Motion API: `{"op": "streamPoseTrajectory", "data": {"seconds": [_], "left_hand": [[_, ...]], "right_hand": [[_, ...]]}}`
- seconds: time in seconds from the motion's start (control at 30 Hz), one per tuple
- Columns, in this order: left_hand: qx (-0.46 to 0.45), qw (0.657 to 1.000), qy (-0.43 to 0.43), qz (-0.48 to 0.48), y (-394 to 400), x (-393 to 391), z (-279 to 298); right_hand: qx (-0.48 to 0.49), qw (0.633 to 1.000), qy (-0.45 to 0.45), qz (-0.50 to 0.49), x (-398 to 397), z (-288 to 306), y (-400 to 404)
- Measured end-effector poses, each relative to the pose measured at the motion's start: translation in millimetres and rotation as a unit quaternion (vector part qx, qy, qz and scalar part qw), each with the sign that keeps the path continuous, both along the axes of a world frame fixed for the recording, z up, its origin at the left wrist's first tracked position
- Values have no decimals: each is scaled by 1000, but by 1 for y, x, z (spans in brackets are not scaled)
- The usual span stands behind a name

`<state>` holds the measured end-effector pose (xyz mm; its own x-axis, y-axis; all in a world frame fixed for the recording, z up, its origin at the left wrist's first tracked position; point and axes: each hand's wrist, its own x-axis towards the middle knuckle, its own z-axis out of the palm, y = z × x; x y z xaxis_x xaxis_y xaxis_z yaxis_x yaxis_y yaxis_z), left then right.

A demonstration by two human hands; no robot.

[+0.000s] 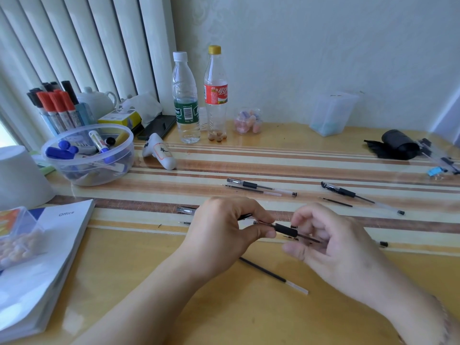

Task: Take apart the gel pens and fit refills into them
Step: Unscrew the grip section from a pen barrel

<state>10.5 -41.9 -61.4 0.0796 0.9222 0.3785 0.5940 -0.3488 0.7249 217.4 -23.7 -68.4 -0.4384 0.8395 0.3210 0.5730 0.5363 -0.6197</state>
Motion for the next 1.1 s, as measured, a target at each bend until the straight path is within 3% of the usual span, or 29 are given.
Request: {"op": "streamPoseTrajectory", "data": {"seconds": [0.27, 0.47, 0.57, 0.83, 0.93, 1.1], "left_hand": [[-7, 1000, 10, 0, 0, -3, 0], [-23, 995, 93, 0, 0, -4, 0], [-26, 991, 128, -10, 0, -4, 0], [110, 968, 223, -33, 2, -7, -4], [145, 959, 240, -37, 2, -7, -3], [14, 985, 168, -16, -1, -9, 2]], "right_hand": [[-23, 999, -24, -10, -1, 4, -2], [92, 988, -114, -58, -2, 4, -3], [126, 984, -114, -55, -4, 7, -4], [127, 981, -140, -38, -1, -2, -1], [67, 990, -121, -17, 0, -5, -1], [72, 992, -95, -33, 3, 1, 2]]}}
